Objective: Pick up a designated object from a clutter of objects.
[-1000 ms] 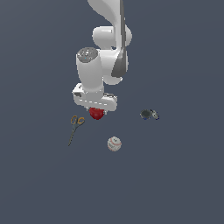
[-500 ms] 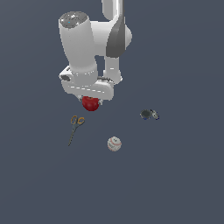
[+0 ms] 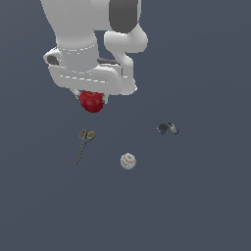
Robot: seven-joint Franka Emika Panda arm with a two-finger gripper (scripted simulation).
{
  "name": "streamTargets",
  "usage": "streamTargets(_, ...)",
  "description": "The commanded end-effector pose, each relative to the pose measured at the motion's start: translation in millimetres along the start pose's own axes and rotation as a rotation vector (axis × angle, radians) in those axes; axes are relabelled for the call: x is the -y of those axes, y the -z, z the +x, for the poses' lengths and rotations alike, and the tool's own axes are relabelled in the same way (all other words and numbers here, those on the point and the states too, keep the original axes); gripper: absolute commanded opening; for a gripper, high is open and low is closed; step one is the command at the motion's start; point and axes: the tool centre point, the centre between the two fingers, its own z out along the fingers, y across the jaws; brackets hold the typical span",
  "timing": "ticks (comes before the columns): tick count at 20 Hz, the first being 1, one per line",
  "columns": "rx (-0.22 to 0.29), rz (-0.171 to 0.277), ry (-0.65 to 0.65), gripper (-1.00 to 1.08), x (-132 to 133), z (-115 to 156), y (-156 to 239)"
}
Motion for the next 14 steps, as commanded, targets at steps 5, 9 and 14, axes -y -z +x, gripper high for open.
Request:
streamTargets(5,-0.001,0.000,0.000,-1.00,-4.1,11.9,39.1)
streamTargets(9,-0.001,0.000,0.001,-1.00,-5.2,16.3,51.6)
streamTargets(14,-0.001,0.000,0.001,-1.00,-5.8,19.0,57.6)
